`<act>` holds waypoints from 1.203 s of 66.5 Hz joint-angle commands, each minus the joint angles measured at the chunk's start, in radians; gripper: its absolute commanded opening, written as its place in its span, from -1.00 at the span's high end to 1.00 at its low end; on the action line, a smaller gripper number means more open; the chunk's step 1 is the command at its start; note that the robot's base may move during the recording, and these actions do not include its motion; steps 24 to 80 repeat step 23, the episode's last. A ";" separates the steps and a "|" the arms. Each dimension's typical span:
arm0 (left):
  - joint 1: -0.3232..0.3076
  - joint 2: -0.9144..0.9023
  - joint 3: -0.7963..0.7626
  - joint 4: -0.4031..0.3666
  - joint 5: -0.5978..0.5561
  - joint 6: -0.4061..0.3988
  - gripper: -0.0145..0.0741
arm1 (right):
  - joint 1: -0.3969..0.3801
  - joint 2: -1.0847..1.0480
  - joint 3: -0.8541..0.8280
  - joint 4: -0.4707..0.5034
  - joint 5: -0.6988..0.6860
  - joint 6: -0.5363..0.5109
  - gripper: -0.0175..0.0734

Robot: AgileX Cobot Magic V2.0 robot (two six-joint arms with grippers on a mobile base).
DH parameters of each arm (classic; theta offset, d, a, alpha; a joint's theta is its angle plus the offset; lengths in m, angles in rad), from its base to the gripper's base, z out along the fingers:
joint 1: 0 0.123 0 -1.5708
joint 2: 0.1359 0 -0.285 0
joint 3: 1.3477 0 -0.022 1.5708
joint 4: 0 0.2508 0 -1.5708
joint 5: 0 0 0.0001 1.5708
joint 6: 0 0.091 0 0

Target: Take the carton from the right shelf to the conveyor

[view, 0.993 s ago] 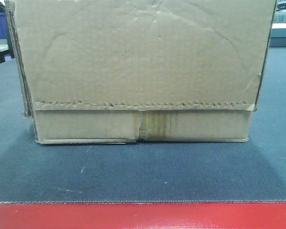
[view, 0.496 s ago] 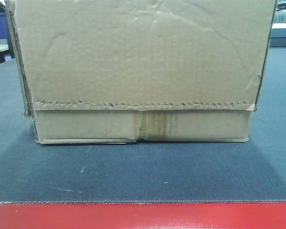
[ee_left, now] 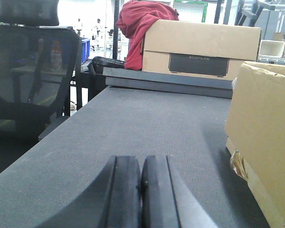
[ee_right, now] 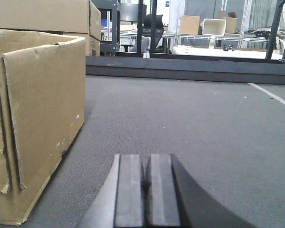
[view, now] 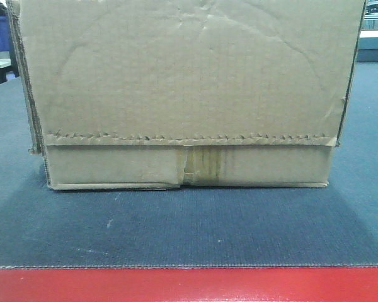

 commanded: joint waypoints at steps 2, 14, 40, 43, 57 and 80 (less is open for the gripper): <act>0.003 -0.005 -0.001 -0.005 -0.017 0.002 0.69 | -0.003 -0.008 0.000 0.002 -0.026 -0.006 0.77; 0.003 -0.005 -0.001 -0.005 -0.017 0.002 0.69 | -0.003 -0.008 0.000 0.002 -0.026 -0.006 0.77; 0.003 -0.005 -0.001 -0.005 -0.017 0.002 0.69 | -0.003 -0.008 0.000 0.002 -0.026 -0.006 0.77; 0.003 -0.005 -0.001 -0.005 -0.017 0.002 0.69 | -0.003 -0.008 0.000 0.002 -0.026 -0.006 0.77; 0.003 -0.005 -0.001 -0.005 -0.017 0.002 0.69 | -0.003 -0.008 0.000 0.002 -0.026 -0.006 0.77; 0.003 -0.005 -0.001 -0.005 -0.017 0.002 0.69 | -0.003 -0.008 0.000 0.002 -0.026 -0.006 0.77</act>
